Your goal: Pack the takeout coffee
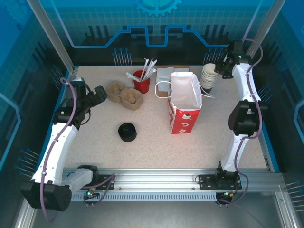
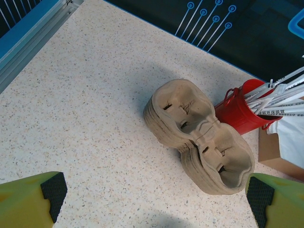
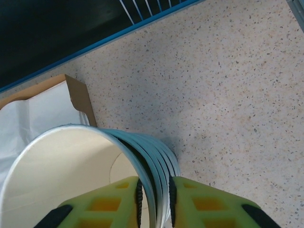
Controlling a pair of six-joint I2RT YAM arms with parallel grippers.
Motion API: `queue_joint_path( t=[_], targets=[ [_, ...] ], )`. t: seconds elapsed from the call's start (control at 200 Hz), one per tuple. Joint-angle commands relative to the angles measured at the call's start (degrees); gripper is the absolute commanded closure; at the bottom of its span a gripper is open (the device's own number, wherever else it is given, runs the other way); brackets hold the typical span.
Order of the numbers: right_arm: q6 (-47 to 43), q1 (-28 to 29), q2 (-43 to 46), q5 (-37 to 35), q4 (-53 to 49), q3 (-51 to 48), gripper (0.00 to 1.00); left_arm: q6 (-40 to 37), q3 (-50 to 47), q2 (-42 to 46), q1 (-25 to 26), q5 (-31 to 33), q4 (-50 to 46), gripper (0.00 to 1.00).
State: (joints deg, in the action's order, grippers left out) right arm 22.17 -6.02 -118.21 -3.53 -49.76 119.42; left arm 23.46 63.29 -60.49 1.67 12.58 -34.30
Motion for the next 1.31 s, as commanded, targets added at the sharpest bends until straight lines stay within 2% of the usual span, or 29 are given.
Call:
queue_joint_path(
  t=[0.0,0.155,0.49,1.041,1.301],
  targets=[
    [-0.4,0.3,-0.7,1.1,-1.4,2.0,0.83,-1.2,1.8,0.8,0.1,0.3,-1.2,0.01],
    [-0.8,0.3,0.7,0.8,-1.4,1.5,0.93,-1.2,1.8,0.9,0.1,0.2,-1.4,0.01],
    [-1.4,0.3,4.6,0.9,-3.7,3.1,1.00,-0.7,1.6,0.7,0.0,-0.8,-1.4,0.01],
    [-1.0,0.0,16.2,2.4,-8.4,6.4,1.00,-1.2,2.3,2.9,0.1,-4.9,-2.6,0.01],
    [-2.2,-1.3,27.6,1.6,-10.7,0.0,1.00,-2.5,2.2,5.3,0.1,-10.8,-4.4,0.01]
  ],
)
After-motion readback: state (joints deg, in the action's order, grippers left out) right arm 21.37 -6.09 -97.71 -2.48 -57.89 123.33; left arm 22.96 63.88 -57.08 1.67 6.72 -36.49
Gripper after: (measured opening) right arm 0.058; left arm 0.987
